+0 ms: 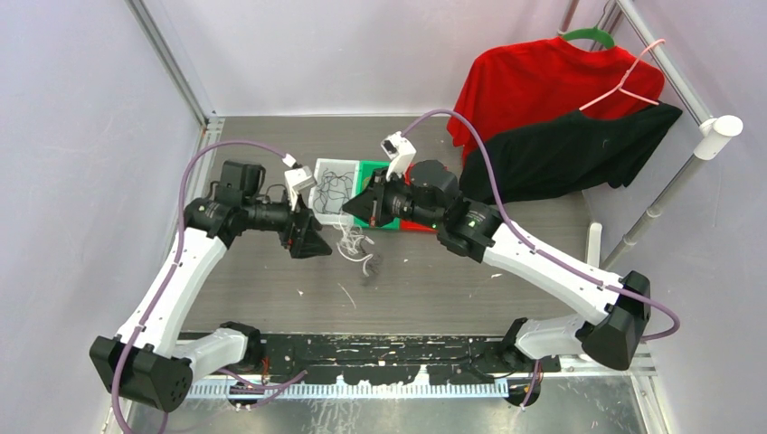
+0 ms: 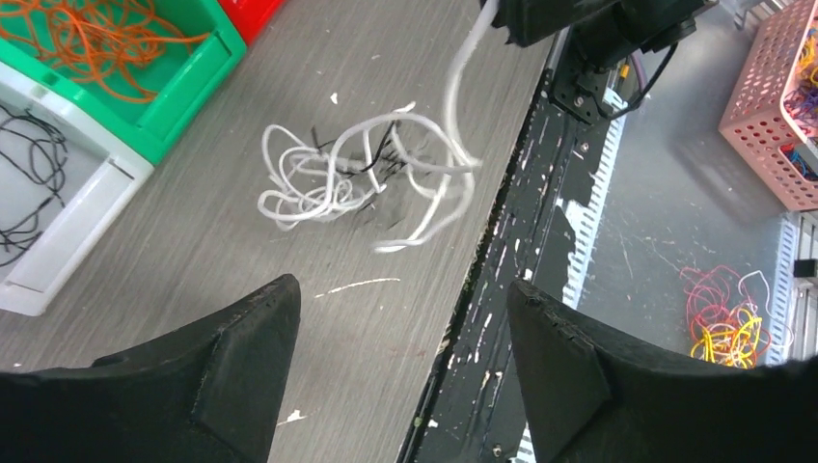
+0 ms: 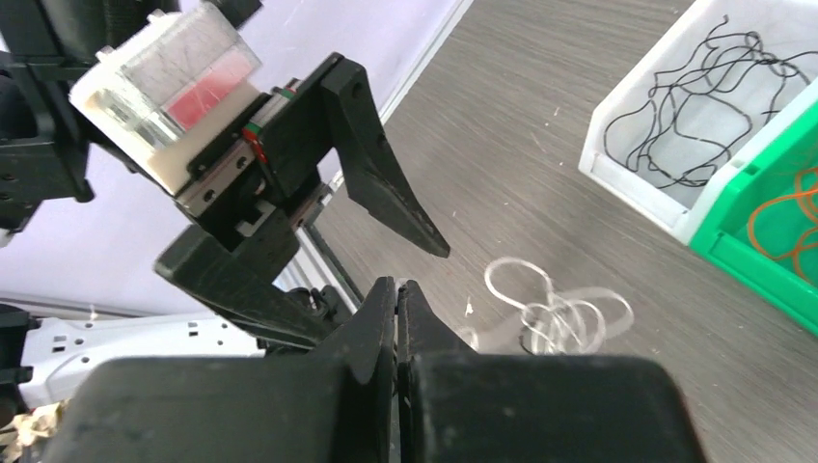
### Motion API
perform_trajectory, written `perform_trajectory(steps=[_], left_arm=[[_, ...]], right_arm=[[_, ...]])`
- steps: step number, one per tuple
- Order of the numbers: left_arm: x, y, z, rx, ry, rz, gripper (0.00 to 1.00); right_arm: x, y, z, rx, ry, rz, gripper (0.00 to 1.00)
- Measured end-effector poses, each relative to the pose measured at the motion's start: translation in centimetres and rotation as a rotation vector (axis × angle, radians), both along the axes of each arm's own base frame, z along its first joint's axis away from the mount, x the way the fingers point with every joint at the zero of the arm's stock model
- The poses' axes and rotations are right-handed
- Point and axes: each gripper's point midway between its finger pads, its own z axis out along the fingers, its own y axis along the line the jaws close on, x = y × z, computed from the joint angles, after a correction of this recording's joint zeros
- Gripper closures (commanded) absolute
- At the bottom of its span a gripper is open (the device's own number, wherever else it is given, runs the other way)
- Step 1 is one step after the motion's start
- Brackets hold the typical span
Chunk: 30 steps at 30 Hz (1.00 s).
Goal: Untangle the cables
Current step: Untie the cable.
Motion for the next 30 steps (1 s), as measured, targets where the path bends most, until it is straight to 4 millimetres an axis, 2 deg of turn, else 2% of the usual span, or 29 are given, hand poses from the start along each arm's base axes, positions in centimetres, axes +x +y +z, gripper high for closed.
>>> perform_trajectory(steps=[7, 12, 16, 21, 27, 29, 30], left_arm=[[-1.4, -0.1, -2.2, -0.004, 0.034, -0.057, 0.21], [-2.0, -0.5, -2.0, -0.025, 0.024, -0.097, 0.23], [-2.3, -0.6, -2.4, -0.024, 0.027, -0.102, 0.24], [-1.8, -0.8, -3.1, -0.039, 0.062, -0.064, 0.29], [-0.3, -1.0, -2.4, -0.05, 0.046, 0.007, 0.29], [-0.1, -1.0, -2.1, -0.055, 0.043, 0.021, 0.38], [0.0, -1.1, -1.9, -0.061, 0.046, 0.025, 0.48]], right_arm=[[-0.5, 0.8, -0.5, 0.017, 0.041, 0.028, 0.99], [-0.7, 1.3, -1.5, -0.001, 0.074, 0.035, 0.99], [-0.9, 1.5, -1.6, 0.008, 0.096, 0.035, 0.99], [-1.2, 2.0, -1.0, 0.048, 0.121, 0.043, 0.99], [-1.7, 2.6, -1.1, 0.089, 0.169, 0.058, 0.99], [-1.8, 2.8, -1.1, 0.102, 0.186, 0.062, 0.99], [-1.9, 2.9, -1.0, 0.112, 0.194, 0.063, 0.99]])
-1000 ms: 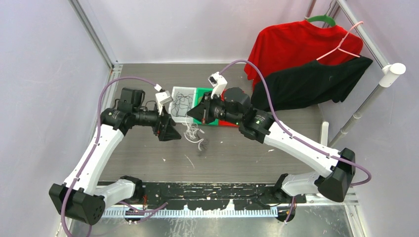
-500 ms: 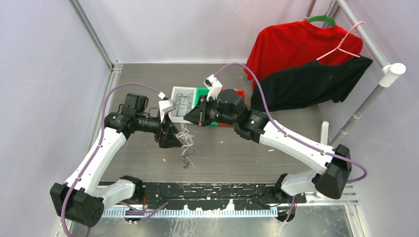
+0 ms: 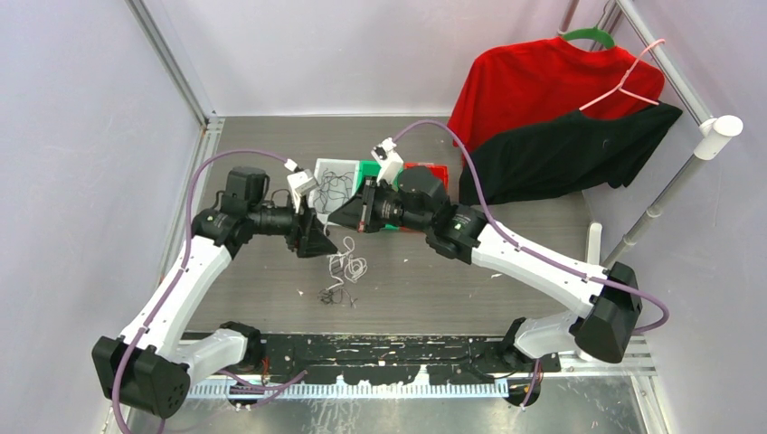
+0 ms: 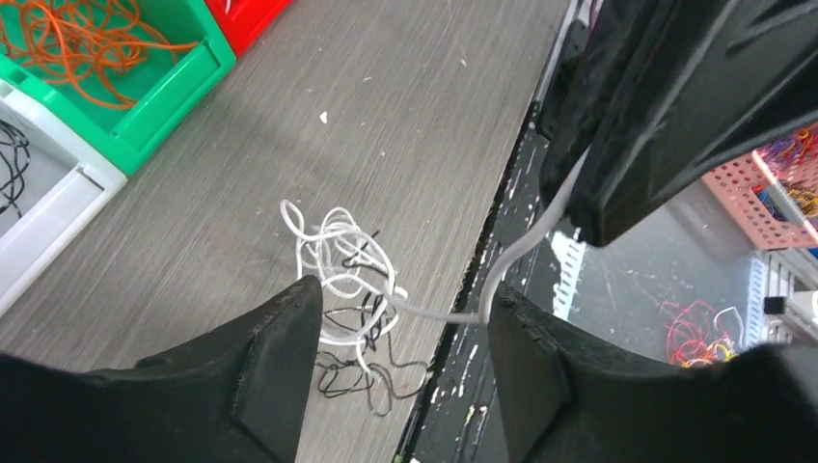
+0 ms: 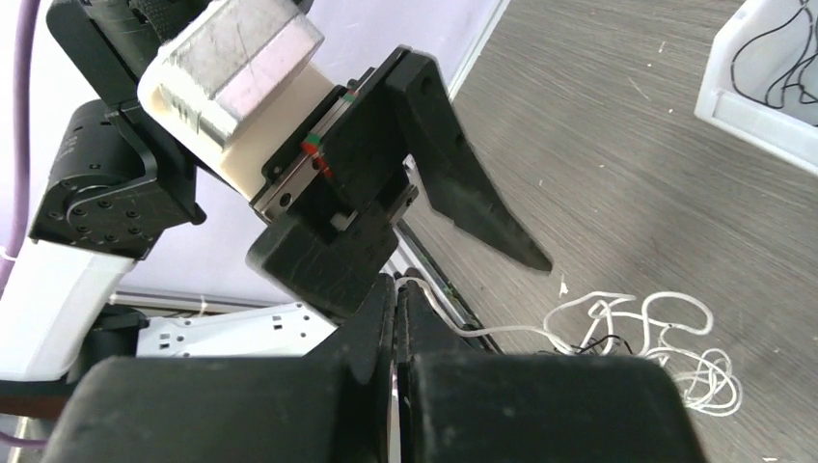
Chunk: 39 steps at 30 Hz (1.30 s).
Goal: Untangle the cables
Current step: Untie the cable.
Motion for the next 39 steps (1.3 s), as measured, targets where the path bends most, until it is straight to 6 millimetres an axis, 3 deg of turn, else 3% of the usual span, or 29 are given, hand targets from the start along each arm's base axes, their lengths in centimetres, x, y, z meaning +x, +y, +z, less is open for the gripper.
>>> perform_trajectory(steps=[3, 5, 6, 8, 9, 14, 19, 22, 27, 34, 39], left_arm=[[-0.1, -0.4, 0.7, -0.033, 0.025, 0.01, 0.88], [-0.1, -0.6, 1.2, -0.056, 0.047, 0.018, 1.0], [-0.2, -0.7, 1.6, -0.065, 0.051, 0.017, 1.0], [-0.3, -0.7, 2.5, -0.077, 0.053, 0.019, 1.0], [-0.4, -0.7, 2.9, -0.081, 0.055, 0.023, 1.0], [-0.7, -0.5, 6.2, -0.094, 0.001, 0.032, 1.0], [-1.4, 0.1, 8.6, -0.086, -0.069, 0.052, 1.0], [-2.1, 0.4, 9.6, -0.089, -0.09, 0.058, 1.0], [-3.0, 0.3, 11.0, -0.114, -0.067, 0.055, 1.0], [-3.8, 0.1, 11.5, -0.127, -0.022, 0.033, 1.0], [-4.4, -0.1, 12.1, -0.146, 0.02, 0.009, 1.0]], right_arm=[[-0.2, 0.3, 0.2, 0.033, 0.023, 0.004, 0.99], [-0.2, 0.4, 0.2, 0.047, 0.035, 0.004, 0.99], [-0.2, 0.4, 0.2, 0.052, 0.04, 0.003, 0.94], [-0.2, 0.5, 0.2, 0.065, 0.043, 0.0, 0.64], [-0.2, 0.4, 0.3, 0.071, 0.04, -0.001, 0.54], [-0.5, -1.2, -1.1, 0.053, -0.013, -0.027, 0.38], [-1.2, -3.8, -2.9, 0.032, -0.15, -0.044, 0.36], [-1.3, -3.9, -3.8, 0.018, -0.236, -0.029, 0.36], [-2.1, -1.6, -3.4, 0.003, -0.391, 0.046, 0.36], [-3.8, 2.3, -2.5, -0.001, -0.542, 0.142, 0.38], [-2.8, 3.2, -2.6, -0.021, -0.588, 0.1, 0.43]])
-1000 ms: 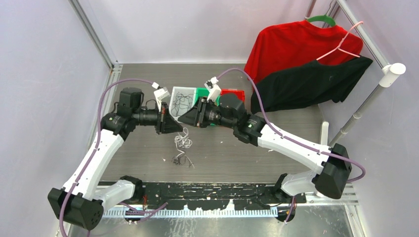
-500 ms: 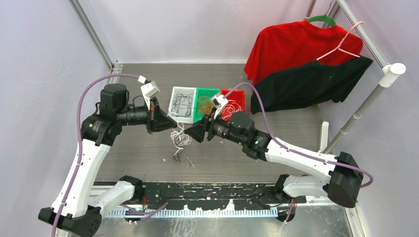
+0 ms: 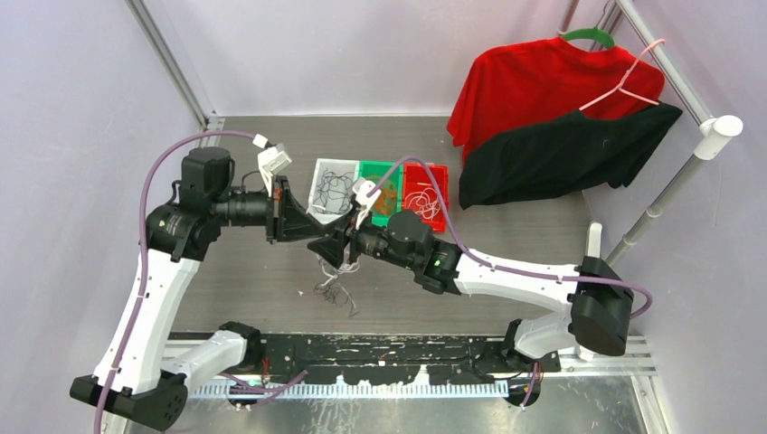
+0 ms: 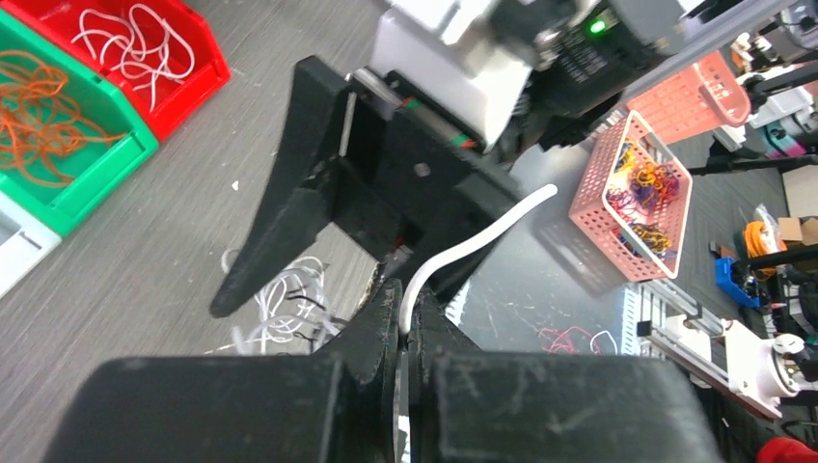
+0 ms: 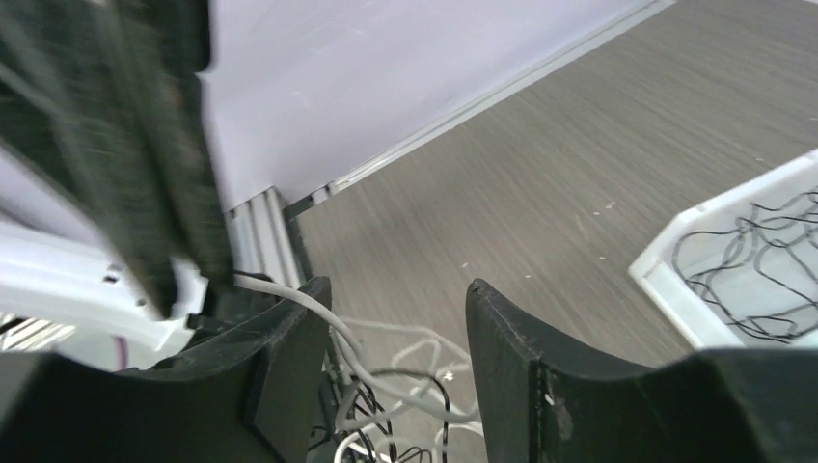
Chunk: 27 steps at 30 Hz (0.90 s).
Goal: Untangle the cables
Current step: Untie the cable.
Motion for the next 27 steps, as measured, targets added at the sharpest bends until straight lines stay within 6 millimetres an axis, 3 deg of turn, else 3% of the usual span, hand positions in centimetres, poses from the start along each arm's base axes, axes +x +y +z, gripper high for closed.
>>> perform_trajectory(steps=[6, 14, 27], left_arm=[[-0.8, -0.3, 3.3, -0.052, -0.034, -0.029, 1.0], [-1.9, -0.3, 8.0, -0.11, -0.115, -0.038, 1.0], [-0.9, 0.3, 17.7, -0.182, -0.418, 0.048, 1.0]], right_arm=[[2.1, -0.8, -1.8, -0.007, -0.035, -0.117, 0.43], [3.1, -3.0, -11.1, -0.165, 0.015, -0.219, 0.39], [2.3, -5.4, -18.5, -0.244, 0.114, -0.266, 0.36]])
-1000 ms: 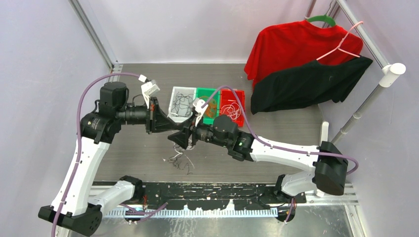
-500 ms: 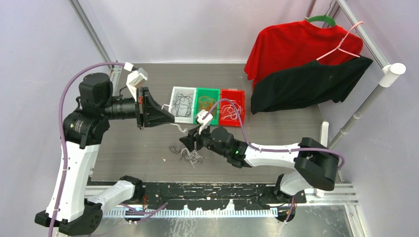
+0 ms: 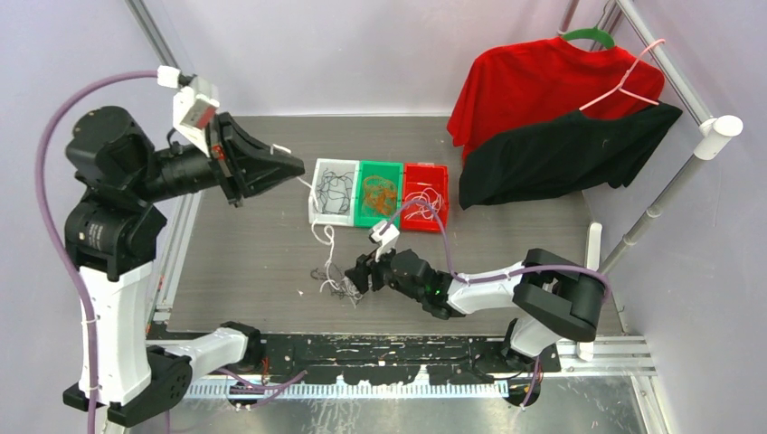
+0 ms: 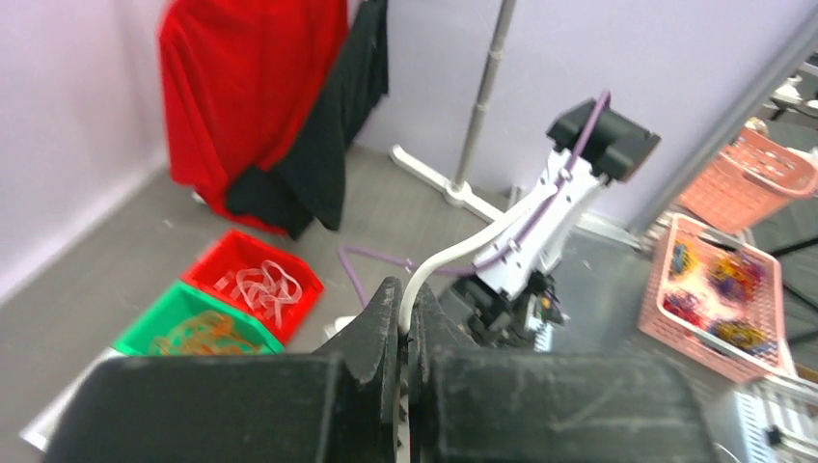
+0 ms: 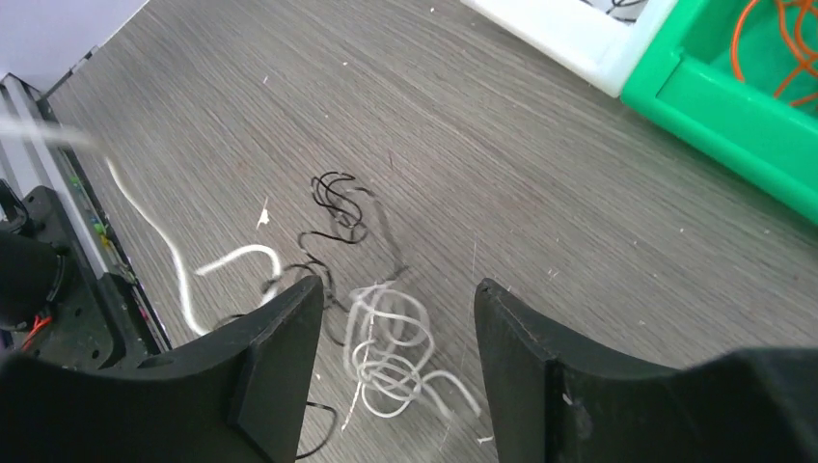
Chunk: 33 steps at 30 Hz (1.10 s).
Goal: Untangle the cables
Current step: Untie the cable.
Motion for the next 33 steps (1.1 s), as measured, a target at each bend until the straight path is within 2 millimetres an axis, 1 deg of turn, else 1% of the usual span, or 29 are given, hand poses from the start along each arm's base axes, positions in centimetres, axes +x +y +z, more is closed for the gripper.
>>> perform_trajectory(steps=[1, 3, 7, 9, 15, 18, 19, 21, 23, 26, 28, 29, 31, 33], left_arm=[[0.1, 0.1, 1.0, -0.01, -0.032, 0.015, 1.0], [0.3, 0.3, 2.9, -0.028, -0.091, 0.041, 1.0], [0.5, 0.8, 6.5, -0.068, -0.207, 0.094, 1.0], [0.5, 1.2, 7.9, -0.084, -0.263, 0.12, 1.0], [1.0, 2.1, 10.5, -0.119, -0.402, 0.205, 1.0], [1.2, 2.4, 11.2, -0.126, -0.448, 0.231, 1.0], [1.1, 2.5, 11.4, -0.128, -0.459, 0.236, 1.0], [1.0, 2.6, 11.5, -0.13, -0.476, 0.243, 1.0], [1.0, 2.7, 11.2, -0.123, -0.482, 0.246, 1.0], [1.0, 2.7, 10.8, -0.116, -0.482, 0.247, 1.0], [1.1, 2.7, 10.6, -0.113, -0.478, 0.246, 1.0], [1.2, 2.6, 10.5, -0.112, -0.475, 0.245, 1.0], [1.3, 2.6, 10.4, -0.11, -0.471, 0.24, 1.0], [1.4, 2.5, 10.3, -0.108, -0.469, 0.237, 1.0]], right_arm=[[-0.1, -0.2, -0.4, -0.002, 0.01, -0.003, 0.36], [-0.3, -0.3, -0.6, 0.003, 0.02, -0.005, 0.36], [-0.4, 0.1, 0.0, 0.033, 0.019, 0.0, 0.35], [-0.6, 0.3, 0.2, 0.04, 0.02, 0.008, 0.36], [-0.9, 0.4, 0.2, 0.041, 0.021, 0.014, 0.36], [-1.0, -0.3, 0.3, 0.032, 0.017, 0.007, 0.34], [-1.0, -0.5, 0.5, 0.025, 0.014, 0.005, 0.32], [-1.2, -1.1, 1.8, 0.028, -0.003, 0.006, 0.29], [-1.5, -1.7, 4.3, 0.057, -0.038, 0.015, 0.25], [-2.2, -2.1, 8.3, 0.122, -0.091, 0.052, 0.21], [-2.6, -1.7, 10.8, 0.152, -0.119, 0.091, 0.2], [-2.8, -1.3, 11.7, 0.161, -0.128, 0.109, 0.19], [-2.9, -0.5, 13.1, 0.168, -0.142, 0.143, 0.19], [-2.8, 0.8, 14.5, 0.177, -0.155, 0.171, 0.21]])
